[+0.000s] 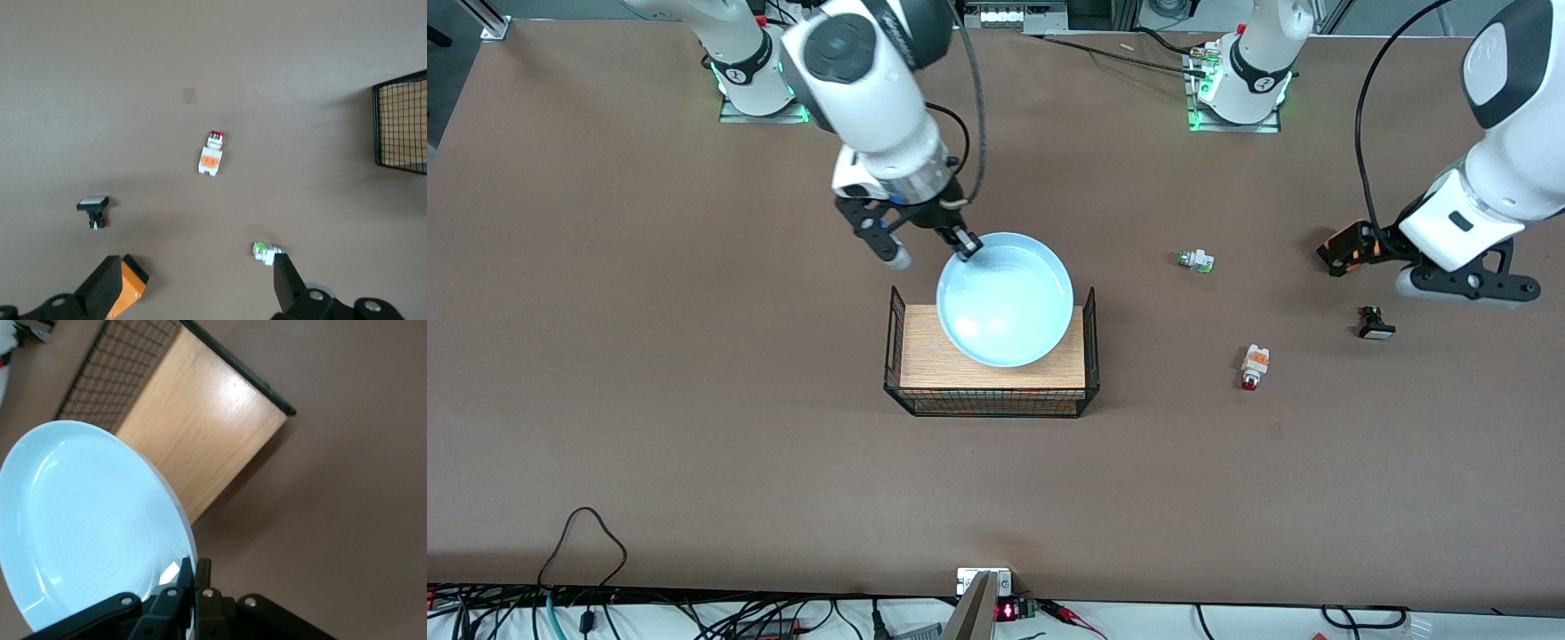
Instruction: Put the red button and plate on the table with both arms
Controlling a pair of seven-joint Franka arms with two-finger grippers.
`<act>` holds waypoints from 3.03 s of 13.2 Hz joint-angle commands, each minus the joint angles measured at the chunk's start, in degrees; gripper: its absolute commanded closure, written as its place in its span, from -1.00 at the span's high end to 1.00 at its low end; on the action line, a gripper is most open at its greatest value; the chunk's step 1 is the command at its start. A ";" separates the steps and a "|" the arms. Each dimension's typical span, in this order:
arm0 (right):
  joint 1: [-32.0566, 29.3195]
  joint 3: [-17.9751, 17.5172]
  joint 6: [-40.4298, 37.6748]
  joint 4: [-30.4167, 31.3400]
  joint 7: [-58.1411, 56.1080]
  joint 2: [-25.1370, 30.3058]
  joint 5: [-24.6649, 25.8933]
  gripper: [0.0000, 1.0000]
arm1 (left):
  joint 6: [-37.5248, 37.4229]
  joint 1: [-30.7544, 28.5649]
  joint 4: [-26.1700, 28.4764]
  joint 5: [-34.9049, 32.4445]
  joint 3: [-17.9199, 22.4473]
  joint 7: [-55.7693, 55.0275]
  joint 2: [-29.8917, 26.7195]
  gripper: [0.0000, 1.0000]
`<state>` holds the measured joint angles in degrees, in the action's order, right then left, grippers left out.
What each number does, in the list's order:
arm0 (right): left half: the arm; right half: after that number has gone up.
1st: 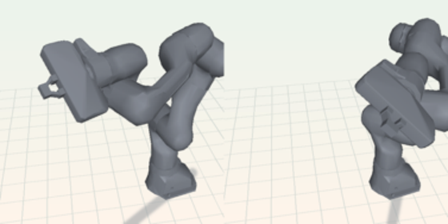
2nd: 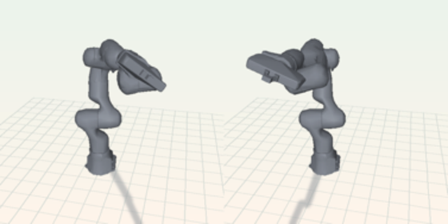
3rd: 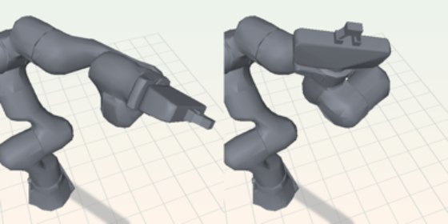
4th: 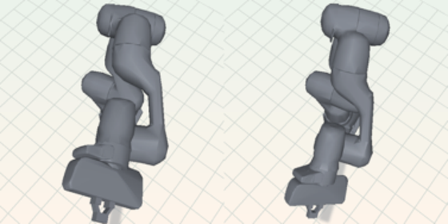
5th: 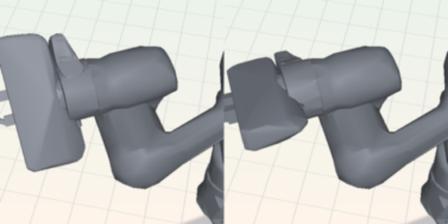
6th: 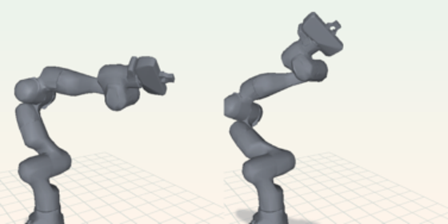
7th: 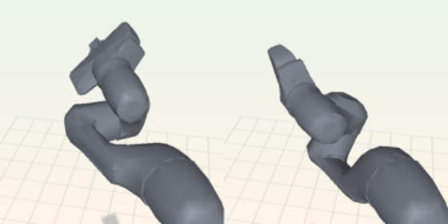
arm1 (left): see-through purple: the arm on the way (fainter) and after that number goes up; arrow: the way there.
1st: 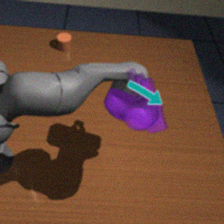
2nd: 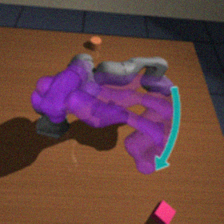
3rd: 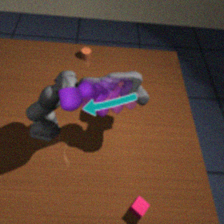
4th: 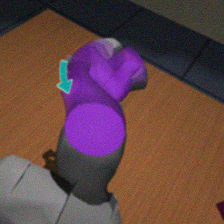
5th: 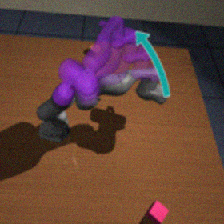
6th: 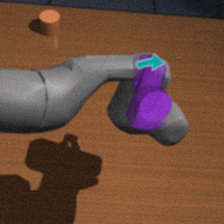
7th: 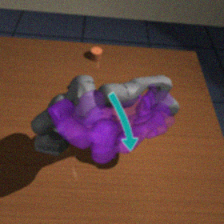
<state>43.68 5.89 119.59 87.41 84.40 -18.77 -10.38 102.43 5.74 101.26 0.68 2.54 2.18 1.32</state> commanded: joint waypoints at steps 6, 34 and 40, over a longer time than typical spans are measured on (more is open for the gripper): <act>-17.54 -0.44 -7.50 -0.67 -34.75 0.67 -4.91 -1.00 | -6.28 -2.84 -0.54 -1.38 -0.87 1.08 -2.11 1.00; -40.43 -1.05 -10.67 16.76 -83.88 4.89 0.53 1.00 | -1.45 -2.14 -5.37 -1.65 -0.87 0.99 3.78 1.00; -37.00 -0.62 -29.04 -3.18 -83.95 4.89 9.14 1.00 | -1.71 -2.57 -5.37 -1.74 -0.70 1.08 3.60 1.00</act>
<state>6.22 4.75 96.13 91.69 0.03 -12.85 -3.42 101.57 3.52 97.54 0.00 1.81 2.41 4.25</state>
